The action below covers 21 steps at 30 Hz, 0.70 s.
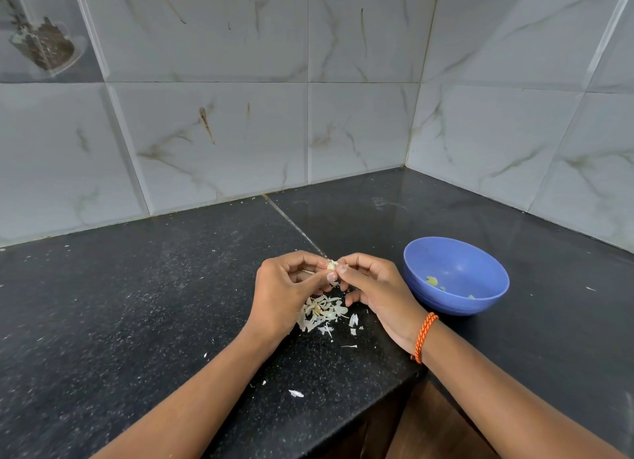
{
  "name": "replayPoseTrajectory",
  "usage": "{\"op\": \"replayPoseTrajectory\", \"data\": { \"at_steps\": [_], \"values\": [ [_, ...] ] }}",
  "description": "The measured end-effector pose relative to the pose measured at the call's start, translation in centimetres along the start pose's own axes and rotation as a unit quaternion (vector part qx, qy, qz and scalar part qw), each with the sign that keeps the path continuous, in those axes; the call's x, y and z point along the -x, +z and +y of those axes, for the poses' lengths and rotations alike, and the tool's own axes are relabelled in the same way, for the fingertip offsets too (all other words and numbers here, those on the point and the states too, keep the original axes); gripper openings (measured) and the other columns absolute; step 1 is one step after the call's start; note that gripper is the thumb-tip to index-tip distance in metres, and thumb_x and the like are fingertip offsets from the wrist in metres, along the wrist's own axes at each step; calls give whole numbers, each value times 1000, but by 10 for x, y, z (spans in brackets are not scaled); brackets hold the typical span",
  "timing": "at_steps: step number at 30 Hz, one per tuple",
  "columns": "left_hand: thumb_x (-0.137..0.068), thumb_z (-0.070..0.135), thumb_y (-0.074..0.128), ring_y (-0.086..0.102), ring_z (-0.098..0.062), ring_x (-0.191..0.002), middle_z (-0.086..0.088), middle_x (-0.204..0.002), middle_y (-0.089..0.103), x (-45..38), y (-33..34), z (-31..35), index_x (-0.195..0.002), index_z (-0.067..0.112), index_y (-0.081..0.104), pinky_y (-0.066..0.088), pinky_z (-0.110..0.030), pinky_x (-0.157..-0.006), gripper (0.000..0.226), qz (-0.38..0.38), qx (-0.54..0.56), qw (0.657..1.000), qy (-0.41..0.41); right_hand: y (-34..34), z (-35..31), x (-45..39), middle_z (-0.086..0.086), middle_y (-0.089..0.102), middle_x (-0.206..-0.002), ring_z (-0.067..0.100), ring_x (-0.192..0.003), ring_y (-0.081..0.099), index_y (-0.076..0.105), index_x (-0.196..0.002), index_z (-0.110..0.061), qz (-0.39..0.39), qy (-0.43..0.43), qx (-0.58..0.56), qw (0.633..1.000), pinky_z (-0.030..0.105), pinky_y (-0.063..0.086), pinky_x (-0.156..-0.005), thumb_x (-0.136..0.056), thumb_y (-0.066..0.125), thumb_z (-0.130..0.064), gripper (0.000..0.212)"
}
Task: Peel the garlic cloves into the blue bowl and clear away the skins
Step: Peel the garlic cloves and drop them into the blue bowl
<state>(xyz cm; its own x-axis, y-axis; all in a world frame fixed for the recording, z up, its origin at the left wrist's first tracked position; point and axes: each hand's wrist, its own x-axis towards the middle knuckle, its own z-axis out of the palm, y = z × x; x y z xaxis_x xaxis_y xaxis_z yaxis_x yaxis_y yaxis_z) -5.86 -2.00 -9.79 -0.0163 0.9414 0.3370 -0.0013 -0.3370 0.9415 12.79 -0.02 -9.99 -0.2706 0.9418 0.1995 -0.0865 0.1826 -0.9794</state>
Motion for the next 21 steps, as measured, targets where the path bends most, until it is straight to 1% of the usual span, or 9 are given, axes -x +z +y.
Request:
{"op": "replayPoseTrajectory", "data": {
  "at_steps": [3,7,10,13,16,21],
  "values": [
    [-87,13,89,80,-39,-84,-12,-91,83,0,0,2,-101,5,82,66,-32,-76,18,-5,11,1000,-5,0,1,-1,5,63,-86,12,-82,57,76,-109,-1,-9,2,10,1000,29,54,-66,-106,63,-13,17],
    [-88,12,87,79,-31,-83,-11,-94,83,0,0,3,-102,6,82,64,-29,-76,17,-15,22,1000,-10,1,2,-2,9,61,-84,15,-80,57,74,-110,-3,-15,3,30,999,29,53,-68,-108,60,-17,20],
    [-91,10,85,81,-34,-89,-12,-96,84,0,-1,2,-107,5,83,65,-30,-79,17,-26,36,999,-12,1,2,-2,9,60,-83,16,-79,56,72,-111,-2,-12,-1,45,999,30,53,-68,-109,58,-20,23],
    [-93,8,82,82,-33,-94,-13,-99,84,-1,-2,0,-112,5,83,65,-30,-81,19,-37,49,998,-15,2,2,-1,9,58,-80,15,-76,56,71,-112,-1,-7,-8,42,999,29,52,-66,-110,58,-20,23],
    [-93,5,81,82,-32,-91,-15,-100,84,-2,-3,-1,-112,3,82,66,-30,-80,19,-35,56,998,-16,2,1,0,9,58,-79,15,-75,56,72,-111,-1,-9,-8,32,999,29,52,-66,-109,60,-19,22],
    [-92,-1,81,81,-27,-83,-16,-100,83,-3,-5,-2,-108,0,81,66,-28,-77,17,-14,73,997,-17,0,-2,0,14,57,-84,20,-78,56,74,-106,-1,-4,-4,-29,1000,30,50,-63,-105,63,-14,16]
  ]
}}
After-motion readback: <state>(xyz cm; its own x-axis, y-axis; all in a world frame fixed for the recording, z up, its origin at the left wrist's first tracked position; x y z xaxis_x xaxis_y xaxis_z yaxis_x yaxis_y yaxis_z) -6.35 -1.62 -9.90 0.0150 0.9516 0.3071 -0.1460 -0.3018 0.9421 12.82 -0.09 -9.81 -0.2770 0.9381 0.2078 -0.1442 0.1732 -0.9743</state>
